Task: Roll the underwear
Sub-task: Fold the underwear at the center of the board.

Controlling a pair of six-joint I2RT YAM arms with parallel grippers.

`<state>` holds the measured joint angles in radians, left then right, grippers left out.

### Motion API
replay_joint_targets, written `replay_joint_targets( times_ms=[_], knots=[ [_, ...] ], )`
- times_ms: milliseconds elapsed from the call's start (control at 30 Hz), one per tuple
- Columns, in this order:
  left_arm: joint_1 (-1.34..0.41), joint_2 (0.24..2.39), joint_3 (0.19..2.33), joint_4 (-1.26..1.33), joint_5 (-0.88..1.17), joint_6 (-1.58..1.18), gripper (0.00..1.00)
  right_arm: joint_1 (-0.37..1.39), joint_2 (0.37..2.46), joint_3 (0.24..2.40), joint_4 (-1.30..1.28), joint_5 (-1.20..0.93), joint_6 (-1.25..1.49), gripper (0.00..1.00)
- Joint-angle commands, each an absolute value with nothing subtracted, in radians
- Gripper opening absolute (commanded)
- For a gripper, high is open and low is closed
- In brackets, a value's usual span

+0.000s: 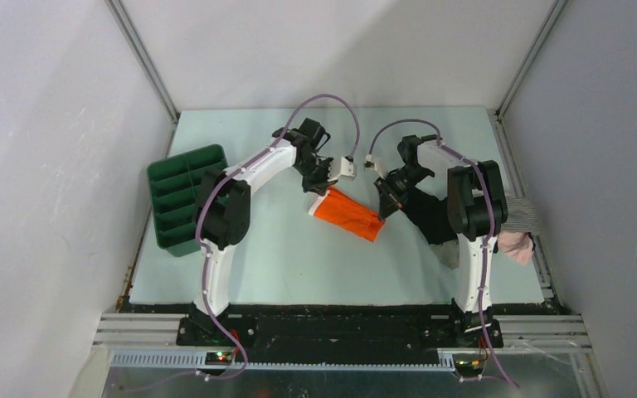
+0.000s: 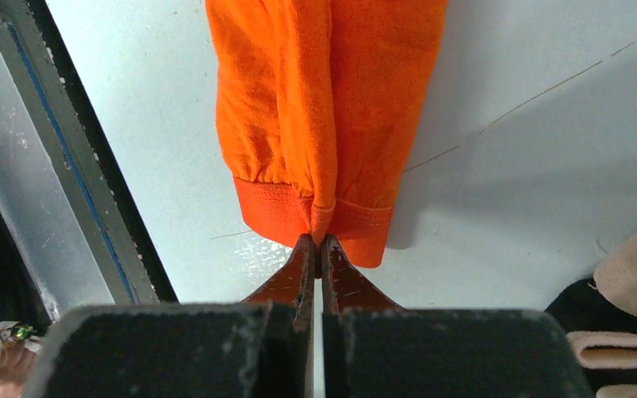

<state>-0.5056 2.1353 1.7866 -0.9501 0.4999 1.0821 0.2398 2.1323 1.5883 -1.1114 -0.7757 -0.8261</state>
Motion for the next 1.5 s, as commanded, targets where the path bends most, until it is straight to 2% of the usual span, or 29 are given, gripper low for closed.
replay_joint_targets(
  times_ms=[0, 433, 700, 833, 900, 1000, 1033, 1100, 1167, 1200, 1233, 1267, 1333, 1367, 1467],
  knots=[
    [-0.499, 2.152, 1.839, -0.868, 0.459, 0.995, 0.0, 0.236, 2.162, 1.627, -1.145, -0.778, -0.791, 0.0],
    [-0.503, 2.219, 1.9, -0.791, 0.459, 0.827, 0.0, 0.23, 2.165, 1.637, -1.132, -0.761, -0.724, 0.0],
    [-0.507, 2.243, 1.927, -0.713, 0.391, 0.7, 0.0, 0.224, 2.165, 1.601, -1.084, -0.703, -0.633, 0.0],
    [-0.505, 2.232, 1.926, -0.641, 0.38, 0.523, 0.11, 0.219, 2.14, 1.595, -1.084, -0.686, -0.607, 0.1],
    [-0.505, 2.213, 1.932, -0.564, 0.319, 0.384, 0.28, 0.208, 2.094, 1.607, -1.131, -0.675, -0.628, 0.37],
    [-0.496, 2.126, 1.925, -0.493, 0.117, 0.205, 0.41, 0.134, 1.984, 1.594, -1.141, -0.716, -0.648, 0.51],
    [-0.494, 2.102, 1.917, -0.468, 0.082, 0.146, 0.5, 0.12, 1.933, 1.591, -1.13, -0.73, -0.631, 0.55],
    [-0.487, 2.002, 1.886, -0.444, -0.045, 0.07, 0.63, 0.094, 1.873, 1.592, -1.093, -0.754, -0.582, 0.6],
    [-0.473, 1.942, 1.858, -0.455, -0.093, -0.025, 0.69, 0.082, 1.789, 1.548, -0.956, -0.779, -0.48, 0.63],
    [-0.463, 1.928, 1.844, -0.464, -0.108, -0.058, 0.7, 0.077, 1.754, 1.47, -0.792, -0.792, -0.438, 0.7],
    [-0.46, 1.907, 1.834, -0.502, -0.134, -0.116, 0.71, 0.078, 1.687, 1.423, -0.703, -0.829, -0.36, 0.92],
    [-0.45, 1.899, 1.825, -0.522, -0.136, -0.143, 0.71, 0.081, 1.665, 1.328, -0.502, -0.849, -0.315, 0.96],
    [-0.431, 1.863, 1.751, -0.547, -0.093, -0.249, 0.72, 0.1, 1.664, 1.28, -0.33, -0.851, -0.155, 0.99],
    [-0.424, 1.83, 1.666, -0.519, -0.01, -0.268, 0.72, 0.108, 1.726, 1.298, -0.335, -0.882, -0.133, 0.99],
    [-0.39, 1.783, 1.495, -0.456, 0.15, -0.362, 0.74, 0.176, 1.858, 1.438, -0.502, -0.842, -0.331, 0.99]
  ],
)
